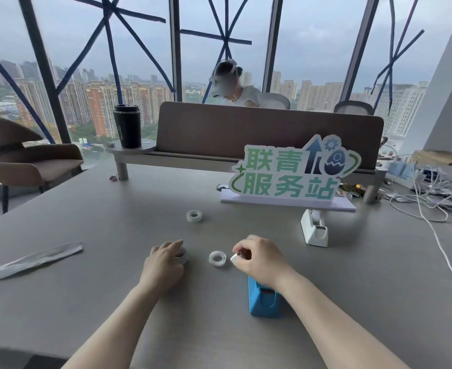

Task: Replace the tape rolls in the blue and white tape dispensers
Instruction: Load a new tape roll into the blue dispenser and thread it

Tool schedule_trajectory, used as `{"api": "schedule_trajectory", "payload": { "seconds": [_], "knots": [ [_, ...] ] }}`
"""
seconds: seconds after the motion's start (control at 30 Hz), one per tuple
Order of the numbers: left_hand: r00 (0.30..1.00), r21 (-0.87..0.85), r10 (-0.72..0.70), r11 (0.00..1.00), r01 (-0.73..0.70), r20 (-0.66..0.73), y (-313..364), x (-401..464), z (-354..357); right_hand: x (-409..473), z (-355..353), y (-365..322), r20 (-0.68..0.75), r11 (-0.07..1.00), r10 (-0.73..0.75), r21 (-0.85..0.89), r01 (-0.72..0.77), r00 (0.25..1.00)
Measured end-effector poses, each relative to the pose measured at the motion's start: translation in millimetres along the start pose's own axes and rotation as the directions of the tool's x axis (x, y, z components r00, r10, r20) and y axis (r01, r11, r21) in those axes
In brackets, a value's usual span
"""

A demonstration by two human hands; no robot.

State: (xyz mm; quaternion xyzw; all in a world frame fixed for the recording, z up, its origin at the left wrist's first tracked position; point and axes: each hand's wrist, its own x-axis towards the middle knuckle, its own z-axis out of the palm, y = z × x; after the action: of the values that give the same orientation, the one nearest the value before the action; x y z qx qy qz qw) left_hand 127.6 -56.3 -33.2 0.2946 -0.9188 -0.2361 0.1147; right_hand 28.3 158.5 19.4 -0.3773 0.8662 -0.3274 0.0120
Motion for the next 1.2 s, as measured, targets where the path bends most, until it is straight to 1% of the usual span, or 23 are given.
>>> {"api": "schedule_trajectory", "payload": {
  "seconds": [0.07, 0.1, 0.17, 0.23, 0.33, 0.43, 0.53, 0.63, 0.9, 1.03, 1.2],
  "knots": [
    [0.998, -0.059, -0.003, 0.998, -0.002, -0.069, -3.4, 2.3, 1.6, -1.5, -1.3, 0.3, -0.009, 1.000, 0.004, 0.021, -0.004, 1.000],
    [0.995, -0.115, -0.009, 0.993, -0.003, -0.103, -3.8, 1.5, 1.7, -2.0, -2.1, 0.7, -0.016, 0.999, 0.004, 0.033, -0.004, 1.000],
    [0.986, -0.276, -0.020, 0.961, -0.026, -0.164, 1.6, -4.3, 1.2, -3.3, -3.6, 1.7, -0.047, 0.998, 0.004, 0.064, -0.001, 0.999],
    [0.977, -0.432, -0.014, 0.898, -0.082, -0.213, 15.6, -14.0, -1.3, -4.7, -5.6, 2.4, -0.107, 0.994, 0.004, 0.105, 0.007, 0.994],
    [0.977, -0.610, 0.034, 0.777, -0.157, -0.209, 42.0, -25.6, -4.5, -7.5, -11.0, 4.3, -0.171, 0.979, 0.043, 0.204, -0.008, 0.984],
    [0.982, -0.722, 0.116, 0.666, -0.187, -0.148, 64.2, -31.1, -6.6, -11.9, -19.0, 8.2, -0.197, 0.944, 0.095, 0.329, -0.025, 0.976],
    [0.981, -0.779, 0.178, 0.602, -0.174, -0.082, 83.2, -37.3, -7.0, -18.0, -30.5, 13.4, -0.236, 0.905, 0.117, 0.424, -0.006, 0.965],
    [0.973, -0.810, 0.226, 0.562, -0.167, -0.043, 98.3, -43.1, -4.7, -23.1, -40.7, 21.3, -0.249, 0.893, 0.107, 0.450, 0.016, 0.963],
    [0.956, -0.838, 0.293, 0.525, -0.149, 0.014, 122.7, -52.3, 6.9, -32.6, -45.2, 37.3, -0.160, 0.884, 0.072, 0.467, 0.011, 0.984],
    [0.953, -0.835, 0.304, 0.529, -0.149, 0.022, 126.7, -51.8, 12.6, -36.2, -47.1, 41.6, -0.159, 0.873, 0.088, 0.487, 0.001, 0.983],
    [0.944, -0.831, 0.330, 0.533, -0.161, 0.029, 131.1, -51.2, 14.7, -38.8, -48.9, 39.5, -0.162, 0.835, 0.073, 0.549, 0.028, 0.984]
  ]
}}
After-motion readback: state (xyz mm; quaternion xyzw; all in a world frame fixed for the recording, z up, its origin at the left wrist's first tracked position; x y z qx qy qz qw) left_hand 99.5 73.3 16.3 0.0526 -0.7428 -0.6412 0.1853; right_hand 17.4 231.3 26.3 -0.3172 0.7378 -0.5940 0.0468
